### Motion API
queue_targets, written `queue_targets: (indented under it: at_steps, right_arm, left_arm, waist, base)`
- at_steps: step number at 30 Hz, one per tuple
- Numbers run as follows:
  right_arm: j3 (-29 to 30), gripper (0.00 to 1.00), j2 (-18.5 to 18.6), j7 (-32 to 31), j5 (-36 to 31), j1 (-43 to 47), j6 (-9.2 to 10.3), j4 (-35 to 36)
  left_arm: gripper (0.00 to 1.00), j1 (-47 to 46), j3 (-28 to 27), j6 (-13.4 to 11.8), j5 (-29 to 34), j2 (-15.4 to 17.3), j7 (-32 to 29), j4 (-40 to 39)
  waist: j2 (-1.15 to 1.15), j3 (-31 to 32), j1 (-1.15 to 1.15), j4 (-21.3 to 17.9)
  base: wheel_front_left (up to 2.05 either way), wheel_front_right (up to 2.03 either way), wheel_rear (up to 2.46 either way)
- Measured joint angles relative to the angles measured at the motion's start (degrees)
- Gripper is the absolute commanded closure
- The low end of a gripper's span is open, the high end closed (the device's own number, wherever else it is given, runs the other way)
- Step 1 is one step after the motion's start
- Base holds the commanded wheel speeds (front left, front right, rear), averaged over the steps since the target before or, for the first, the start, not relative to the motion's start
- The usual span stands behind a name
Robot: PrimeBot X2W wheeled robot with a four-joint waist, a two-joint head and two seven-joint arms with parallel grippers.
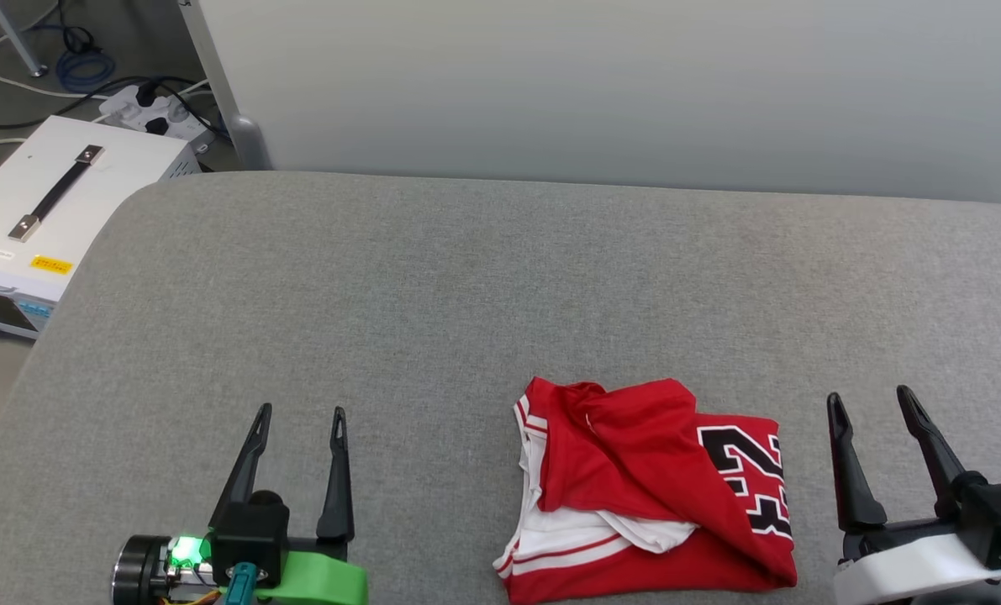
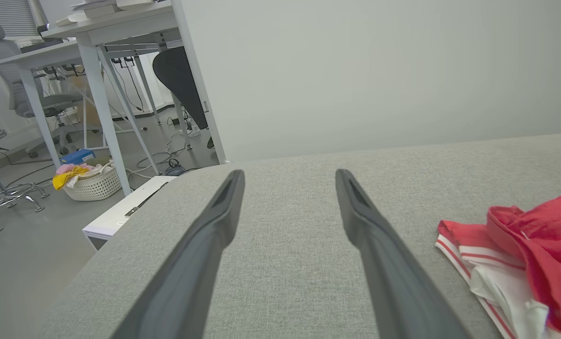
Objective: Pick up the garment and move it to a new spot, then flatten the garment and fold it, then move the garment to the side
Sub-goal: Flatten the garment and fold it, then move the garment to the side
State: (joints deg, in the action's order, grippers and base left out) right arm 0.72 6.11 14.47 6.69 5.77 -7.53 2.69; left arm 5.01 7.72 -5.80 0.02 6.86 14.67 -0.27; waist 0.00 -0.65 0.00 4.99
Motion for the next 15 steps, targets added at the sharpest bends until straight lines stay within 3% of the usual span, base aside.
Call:
queue_targets:
  at_steps: [15]
  right_arm:
    - [1.98,0.0,-1.83,0.0,-1.49,2.41,0.0,1.42]
  left_arm:
    - [0.0,0.87,1.04,-0.57,0.0,0.69,-0.01,0.34]
  waist:
    - [0.0,0.45,0.0,0.42]
  base:
    - [0.0,0.0,0.0]
